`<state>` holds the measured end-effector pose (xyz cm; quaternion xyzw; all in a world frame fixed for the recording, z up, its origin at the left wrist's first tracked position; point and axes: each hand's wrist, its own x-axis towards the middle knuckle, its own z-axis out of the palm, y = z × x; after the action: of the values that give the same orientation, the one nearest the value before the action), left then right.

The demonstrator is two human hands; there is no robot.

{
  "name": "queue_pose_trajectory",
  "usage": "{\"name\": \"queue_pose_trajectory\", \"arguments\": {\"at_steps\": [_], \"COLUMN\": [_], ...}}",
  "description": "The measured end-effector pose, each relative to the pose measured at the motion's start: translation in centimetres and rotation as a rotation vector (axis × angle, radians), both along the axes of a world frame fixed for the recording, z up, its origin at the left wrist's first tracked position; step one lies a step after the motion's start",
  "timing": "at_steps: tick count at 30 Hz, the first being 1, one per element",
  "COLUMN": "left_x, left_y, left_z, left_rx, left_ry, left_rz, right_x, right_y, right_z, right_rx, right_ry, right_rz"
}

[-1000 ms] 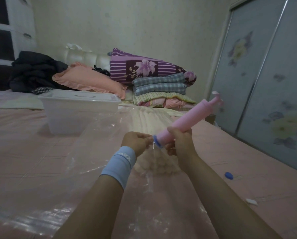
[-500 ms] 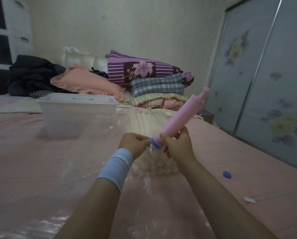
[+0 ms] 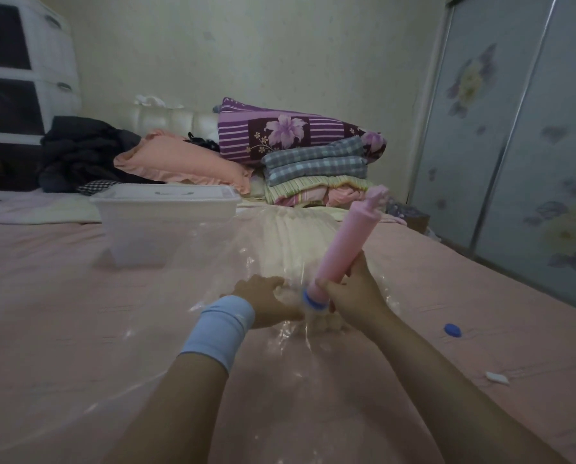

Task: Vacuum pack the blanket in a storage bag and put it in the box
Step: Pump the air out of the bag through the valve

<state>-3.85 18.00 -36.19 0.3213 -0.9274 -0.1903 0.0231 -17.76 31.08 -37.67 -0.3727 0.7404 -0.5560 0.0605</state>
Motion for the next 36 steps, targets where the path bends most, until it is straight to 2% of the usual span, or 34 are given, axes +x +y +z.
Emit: {"name": "queue_pose_trajectory", "arguments": {"at_steps": [2,4,7,11,15,19,21,23,25,27,29,33,36], "left_x": [1.5,2.8,4.4,5.3,5.5,6.7,6.3,5.3,4.0,2.6,1.2,-1.1,-2.0], "left_y": [-0.3,-0.7,-0.6,-0.2,-0.3,-0.3,0.1,1.0,2.5,4.3,6.0,7.1,6.4], "left_z": [-1.7,-4.4,-7.1,-6.7,-5.5,-7.1,-6.3,-3.9,-1.2,1.2,2.3,2.1,1.8], "left_rx": [-0.039,-0.073,-0.08,-0.114,-0.113,-0.079,-0.097,-0.17,-0.212,-0.11,0.066,0.24,0.259], "left_ry": [-0.22,-0.312,-0.278,-0.26,-0.163,-0.304,-0.309,-0.184,0.136,0.517,0.758,0.987,1.015], "left_rz": [-0.001,0.044,0.109,0.132,0.148,0.17,0.186,0.17,0.089,-0.043,-0.134,-0.116,-0.096], "right_x": [0.2,0.9,2.1,3.0,2.7,1.9,1.7,1.3,1.0,1.0,1.0,1.1,0.9], "right_y": [0.2,0.3,0.1,0.1,0.2,0.0,0.5,1.1,1.6,1.9,1.8,2.4,2.9], "right_z": [-0.4,-0.6,-1.3,-1.5,-1.4,-1.8,-1.2,-0.9,-0.8,-0.4,-0.2,0.2,0.4], "right_rx": [0.118,0.229,0.263,0.247,0.238,0.237,0.236,0.246,0.212,0.208,0.211,0.158,0.043], "right_ry": [0.082,0.156,0.253,0.383,0.368,0.304,0.266,0.265,0.266,0.273,0.287,0.297,0.245], "right_rz": [0.011,0.029,0.058,0.047,0.074,0.094,0.087,0.096,0.095,0.085,0.094,0.153,0.189]}}
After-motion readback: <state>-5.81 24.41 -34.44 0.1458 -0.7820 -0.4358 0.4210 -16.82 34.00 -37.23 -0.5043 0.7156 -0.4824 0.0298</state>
